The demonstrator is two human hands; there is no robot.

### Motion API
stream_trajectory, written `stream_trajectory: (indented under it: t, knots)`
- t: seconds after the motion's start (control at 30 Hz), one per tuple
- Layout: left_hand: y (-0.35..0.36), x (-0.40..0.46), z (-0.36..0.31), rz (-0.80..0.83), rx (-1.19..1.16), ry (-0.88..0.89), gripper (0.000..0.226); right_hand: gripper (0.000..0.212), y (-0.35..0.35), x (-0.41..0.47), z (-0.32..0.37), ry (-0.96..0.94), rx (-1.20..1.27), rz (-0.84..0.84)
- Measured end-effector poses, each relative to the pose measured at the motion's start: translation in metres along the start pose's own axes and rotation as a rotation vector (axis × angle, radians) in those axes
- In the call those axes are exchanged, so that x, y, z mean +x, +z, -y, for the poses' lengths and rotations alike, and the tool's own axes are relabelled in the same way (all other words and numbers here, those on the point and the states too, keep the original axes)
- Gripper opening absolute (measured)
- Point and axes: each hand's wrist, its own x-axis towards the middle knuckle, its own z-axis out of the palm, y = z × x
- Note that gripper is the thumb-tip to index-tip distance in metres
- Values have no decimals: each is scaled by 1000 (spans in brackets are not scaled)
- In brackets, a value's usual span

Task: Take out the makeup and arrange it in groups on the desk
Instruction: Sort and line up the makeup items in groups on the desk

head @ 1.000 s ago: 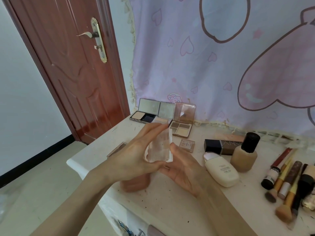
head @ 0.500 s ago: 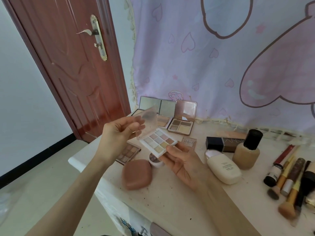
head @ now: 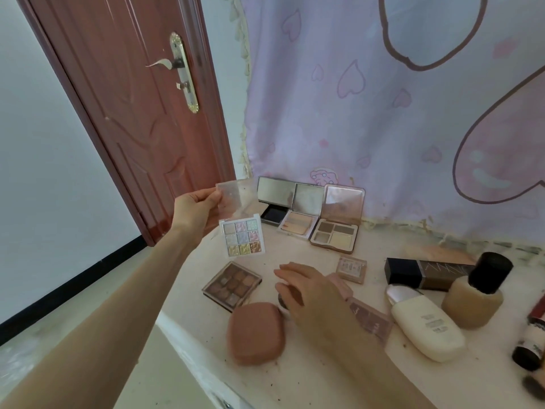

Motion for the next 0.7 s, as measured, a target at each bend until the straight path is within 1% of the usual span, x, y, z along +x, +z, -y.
stream_trajectory:
  t: [0.07, 0.1, 0.17, 0.2, 0.23, 0.27, 0.33, 0.37, 0.43, 0.5, 0.57, 0.6, 0.7]
  knots:
    - [1, 17, 6, -27, 45, -27, 11, 38, 7, 1, -3, -38, -62, 44]
    - [1, 25, 9, -33, 77, -42, 11, 44, 9, 2, -5, -62, -82, 55]
    - [4, 40, 15, -10, 148, -66, 10, 66, 12, 2, -5, -99, -81, 40]
    - [5, 47, 18, 8, 179, -70, 10, 70, 12, 3, -4, -91, -79, 47]
    - [7, 52, 20, 29, 200, -69, 11, 66, 13, 3, -5, -98, -134, 44]
    - [9, 57, 23, 52, 219, -63, 12, 56, 15, 3, -7, -110, -191, 12]
    - [14, 65, 28, 97, 249, -48, 12, 40, 18, 4, -9, -117, -197, -52]
    - [16, 67, 30, 116, 265, -42, 14, 39, 19, 5, -9, -120, -181, -66]
    - [18, 73, 36, 130, 293, -42, 15, 44, 20, 6, -10, -138, -187, -61]
    - [17, 81, 45, 104, 308, -54, 11, 50, 20, 6, -9, -136, -185, -50]
    - [15, 88, 52, 60, 328, -53, 8, 66, 21, 7, -9, -132, -195, -67]
    - [15, 90, 55, 44, 345, -44, 8, 70, 21, 7, -9, -122, -207, -69]
    - [19, 93, 60, 26, 358, -21, 8, 70, 25, 9, -12, -126, -220, -73]
